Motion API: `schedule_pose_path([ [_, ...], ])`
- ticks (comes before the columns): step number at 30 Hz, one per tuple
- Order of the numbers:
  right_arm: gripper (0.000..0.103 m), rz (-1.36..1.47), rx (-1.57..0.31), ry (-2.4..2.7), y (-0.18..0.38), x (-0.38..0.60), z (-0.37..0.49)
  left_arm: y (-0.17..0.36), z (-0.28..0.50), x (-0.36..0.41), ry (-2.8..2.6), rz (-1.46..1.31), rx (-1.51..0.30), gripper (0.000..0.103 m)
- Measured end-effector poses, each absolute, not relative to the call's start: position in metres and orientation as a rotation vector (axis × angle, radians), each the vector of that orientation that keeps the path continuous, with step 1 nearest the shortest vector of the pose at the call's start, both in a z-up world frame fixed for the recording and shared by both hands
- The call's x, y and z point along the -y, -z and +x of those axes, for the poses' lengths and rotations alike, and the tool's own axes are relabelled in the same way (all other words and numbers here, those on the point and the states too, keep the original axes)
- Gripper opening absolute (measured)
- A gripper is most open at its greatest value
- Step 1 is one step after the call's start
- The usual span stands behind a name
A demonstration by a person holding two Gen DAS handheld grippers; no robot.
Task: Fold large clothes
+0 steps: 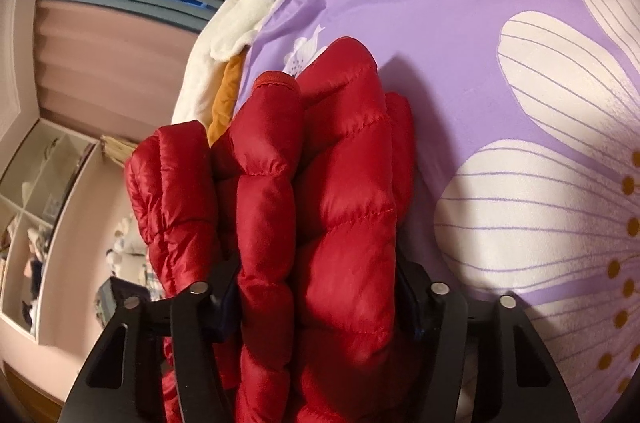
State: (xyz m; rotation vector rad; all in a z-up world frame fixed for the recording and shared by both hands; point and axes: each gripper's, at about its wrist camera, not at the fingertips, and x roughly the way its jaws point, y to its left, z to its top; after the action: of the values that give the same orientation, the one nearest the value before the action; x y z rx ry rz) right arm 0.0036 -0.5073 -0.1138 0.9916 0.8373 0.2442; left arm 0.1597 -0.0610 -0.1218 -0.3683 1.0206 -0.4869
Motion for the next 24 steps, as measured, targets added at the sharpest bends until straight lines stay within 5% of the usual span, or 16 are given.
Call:
schedule_pose_path([
  [13, 0.040, 0.913, -0.769, -0.241, 0.095, 0.493, -0.001, 0.106, 0.138, 0.069, 0.475, -0.246, -0.929, 0.070],
  [24, 0.039, 0.851, -0.731, -0.278, 0.082, 0.482, 0.004, 0.099, 0.128, 0.070, 0.453, -0.218, -0.902, 0.069],
])
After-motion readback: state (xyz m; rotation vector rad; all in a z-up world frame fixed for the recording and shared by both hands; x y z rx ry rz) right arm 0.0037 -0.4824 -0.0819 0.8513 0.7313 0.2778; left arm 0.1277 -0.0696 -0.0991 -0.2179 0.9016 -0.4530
